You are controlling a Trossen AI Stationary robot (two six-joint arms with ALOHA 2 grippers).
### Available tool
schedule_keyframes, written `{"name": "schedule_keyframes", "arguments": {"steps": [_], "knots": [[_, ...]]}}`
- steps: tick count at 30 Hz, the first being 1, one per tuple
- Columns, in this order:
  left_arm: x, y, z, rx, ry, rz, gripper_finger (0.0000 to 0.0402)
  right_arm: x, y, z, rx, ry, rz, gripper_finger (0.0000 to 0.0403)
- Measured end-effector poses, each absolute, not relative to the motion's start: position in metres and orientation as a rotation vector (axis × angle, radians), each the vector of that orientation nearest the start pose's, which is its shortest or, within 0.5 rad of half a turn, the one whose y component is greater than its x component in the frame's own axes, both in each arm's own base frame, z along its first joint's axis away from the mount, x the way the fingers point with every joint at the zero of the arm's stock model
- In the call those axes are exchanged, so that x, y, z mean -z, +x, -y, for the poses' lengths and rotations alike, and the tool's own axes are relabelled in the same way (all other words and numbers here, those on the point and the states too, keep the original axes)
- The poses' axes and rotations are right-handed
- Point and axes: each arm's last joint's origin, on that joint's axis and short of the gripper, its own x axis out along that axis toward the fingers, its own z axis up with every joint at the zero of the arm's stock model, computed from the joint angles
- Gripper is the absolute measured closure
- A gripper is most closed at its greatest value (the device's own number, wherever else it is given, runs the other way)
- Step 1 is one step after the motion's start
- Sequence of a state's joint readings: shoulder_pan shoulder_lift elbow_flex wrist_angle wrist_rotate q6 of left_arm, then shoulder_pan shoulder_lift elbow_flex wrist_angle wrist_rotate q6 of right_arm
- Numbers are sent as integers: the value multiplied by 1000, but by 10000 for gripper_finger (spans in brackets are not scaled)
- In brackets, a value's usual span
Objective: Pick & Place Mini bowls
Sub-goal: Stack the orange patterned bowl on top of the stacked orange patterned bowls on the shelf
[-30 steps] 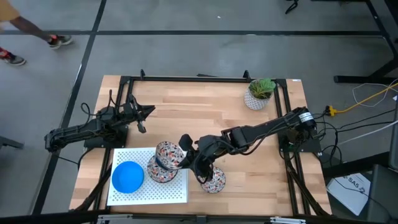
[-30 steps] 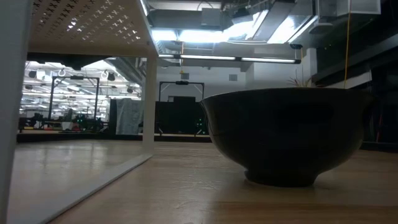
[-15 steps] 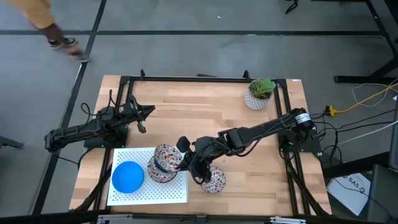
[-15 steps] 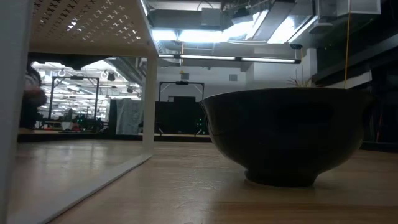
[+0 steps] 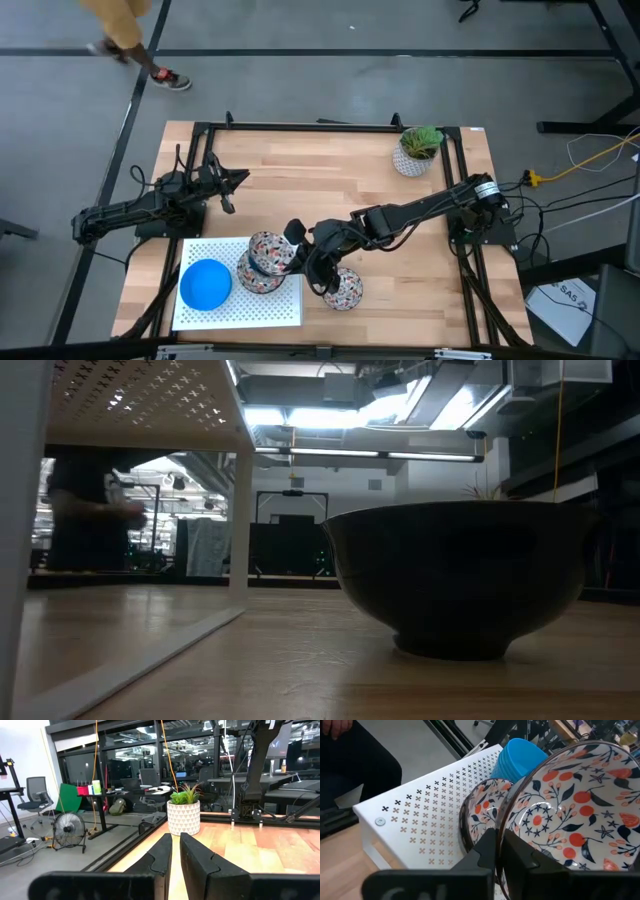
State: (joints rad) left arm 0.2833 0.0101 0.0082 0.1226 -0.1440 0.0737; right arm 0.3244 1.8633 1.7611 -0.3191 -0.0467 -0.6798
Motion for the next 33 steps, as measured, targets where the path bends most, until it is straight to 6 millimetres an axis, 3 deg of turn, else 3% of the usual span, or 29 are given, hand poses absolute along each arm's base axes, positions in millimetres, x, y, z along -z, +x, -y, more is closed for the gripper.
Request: {"name": "schedule_keyframes", "arguments": {"steps": [16, 25, 33], "knots": [[-177, 92, -31, -431, 81, 106, 370, -344, 413, -142, -536, -656, -312, 384], [-177, 92, -31, -431, 81, 106, 370, -346, 415, -142, -528, -656, -278, 341], [-177, 92, -31, -431, 81, 106, 370, -347, 415, -143, -524, -655, -265, 336]]}}
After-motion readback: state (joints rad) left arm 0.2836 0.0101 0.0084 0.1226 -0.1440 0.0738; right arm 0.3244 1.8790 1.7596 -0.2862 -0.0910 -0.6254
